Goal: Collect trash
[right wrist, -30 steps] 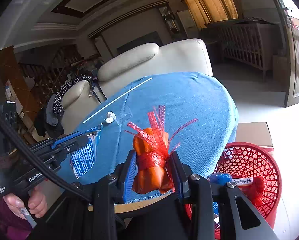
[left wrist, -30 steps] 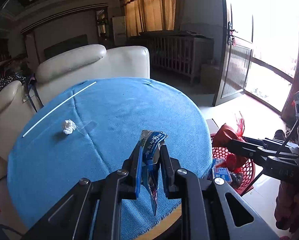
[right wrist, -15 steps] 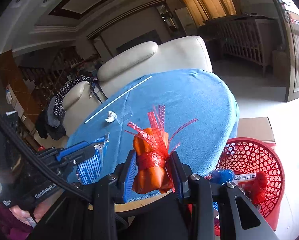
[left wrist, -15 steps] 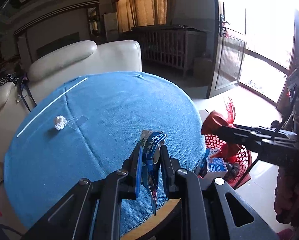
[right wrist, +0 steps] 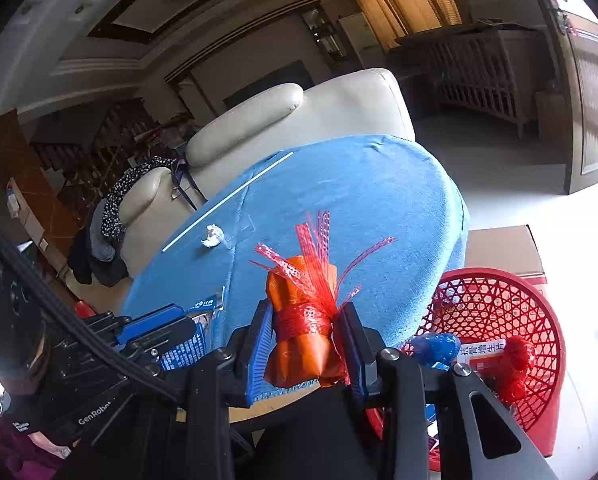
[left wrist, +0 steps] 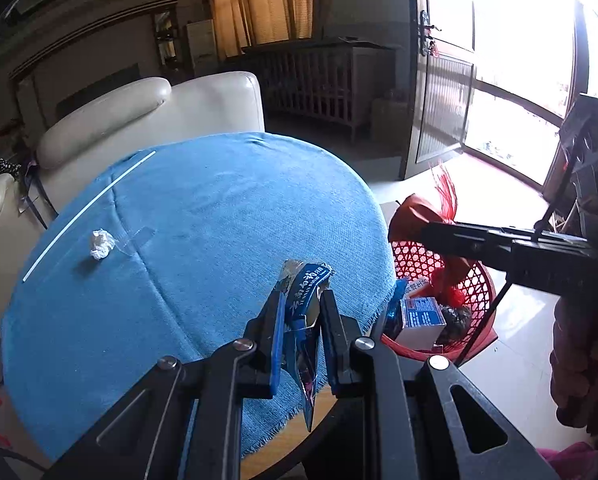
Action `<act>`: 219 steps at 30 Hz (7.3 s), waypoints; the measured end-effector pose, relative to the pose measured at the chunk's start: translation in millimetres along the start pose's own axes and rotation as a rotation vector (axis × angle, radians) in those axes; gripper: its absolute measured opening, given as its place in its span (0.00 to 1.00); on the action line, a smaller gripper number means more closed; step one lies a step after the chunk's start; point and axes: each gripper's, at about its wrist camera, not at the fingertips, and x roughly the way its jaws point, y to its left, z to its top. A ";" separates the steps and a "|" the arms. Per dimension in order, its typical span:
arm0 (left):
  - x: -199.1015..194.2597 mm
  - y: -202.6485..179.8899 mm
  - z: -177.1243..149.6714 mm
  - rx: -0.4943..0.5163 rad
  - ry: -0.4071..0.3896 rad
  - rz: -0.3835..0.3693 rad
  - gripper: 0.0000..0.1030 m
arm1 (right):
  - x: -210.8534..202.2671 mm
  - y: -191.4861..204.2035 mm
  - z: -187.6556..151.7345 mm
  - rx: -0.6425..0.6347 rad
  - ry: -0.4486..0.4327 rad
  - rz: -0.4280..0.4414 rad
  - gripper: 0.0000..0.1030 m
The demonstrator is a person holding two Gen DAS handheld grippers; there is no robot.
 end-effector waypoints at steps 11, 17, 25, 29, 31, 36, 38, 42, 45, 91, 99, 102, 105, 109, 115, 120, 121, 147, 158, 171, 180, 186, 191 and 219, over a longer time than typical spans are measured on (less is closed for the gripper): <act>6.6 -15.4 -0.9 0.045 0.024 -0.037 0.18 | -6.8 -20.3 -0.4 0.042 -0.014 -0.019 0.35; 8.2 -26.1 -1.5 0.082 0.034 -0.061 0.18 | -9.8 -33.4 -1.9 0.072 -0.020 -0.029 0.35; 16.3 -40.1 2.1 0.121 0.071 -0.130 0.18 | -17.6 -59.2 -1.3 0.115 -0.037 -0.080 0.35; 23.4 -42.9 11.7 0.114 0.086 -0.176 0.18 | -25.5 -82.0 -1.3 0.167 -0.050 -0.125 0.35; 27.7 -43.0 18.2 0.103 0.094 -0.201 0.18 | -28.7 -93.5 -1.7 0.194 -0.053 -0.144 0.35; 39.8 -49.1 30.2 0.101 0.111 -0.242 0.18 | -38.0 -123.7 -5.4 0.267 -0.062 -0.194 0.35; 45.8 -53.7 32.9 0.105 0.122 -0.262 0.19 | -38.5 -134.0 -7.8 0.292 -0.055 -0.210 0.35; 59.4 -70.3 37.2 0.124 0.143 -0.300 0.19 | -34.5 -149.4 -13.0 0.345 -0.035 -0.218 0.37; 65.8 -77.3 42.4 0.132 0.135 -0.344 0.20 | -30.0 -156.0 -16.0 0.383 -0.031 -0.231 0.37; 112.6 339.0 28.0 -0.611 0.218 0.241 0.66 | 65.9 -63.1 9.5 0.242 0.122 -0.119 0.65; 159.5 378.5 57.5 -0.792 0.281 0.180 0.66 | 78.0 -54.5 6.9 0.225 0.150 -0.120 0.65; 174.3 387.8 57.7 -0.858 0.305 0.163 0.66 | 80.2 -53.3 5.6 0.223 0.157 -0.122 0.65; 188.0 393.6 60.2 -0.875 0.314 0.150 0.66 | 82.8 -54.7 3.6 0.229 0.170 -0.126 0.65; 202.4 393.4 59.6 -0.879 0.323 0.126 0.62 | 88.3 -52.4 3.2 0.228 0.185 -0.125 0.65; 215.2 394.8 57.3 -0.831 0.322 0.106 0.37 | 105.0 -28.8 15.3 0.158 0.209 -0.108 0.65; 202.4 396.8 45.3 -0.797 0.289 0.091 0.33 | 136.9 6.0 41.1 0.115 0.256 -0.045 0.65; 199.2 397.9 42.7 -0.790 0.286 0.091 0.32 | 148.0 14.9 48.7 0.116 0.276 -0.022 0.65; -17.4 375.8 -53.3 -0.631 -0.007 0.220 0.31 | 432.9 137.3 134.0 0.557 0.567 -0.233 0.66; -21.1 365.5 -58.1 -0.634 -0.012 0.208 0.31 | 448.4 184.4 134.5 0.182 0.535 -0.381 0.67; -10.5 319.3 -35.9 -0.599 -0.013 0.136 0.31 | 381.0 151.9 120.1 -0.003 0.622 -0.202 0.54; 30.9 257.1 -36.8 -0.509 0.087 0.057 0.31 | 285.8 116.7 76.7 -0.126 0.681 -0.157 0.54; 63.1 229.7 -48.7 -0.470 0.155 0.048 0.31 | 255.9 106.6 49.9 -0.161 0.659 -0.150 0.57; 71.8 229.9 -55.9 -0.477 0.185 0.021 0.37 | 253.0 93.7 40.2 -0.094 0.656 -0.119 0.61; 59.3 223.2 -77.2 -0.517 0.231 0.019 0.61 | 205.2 77.7 13.1 -0.025 0.517 -0.123 0.69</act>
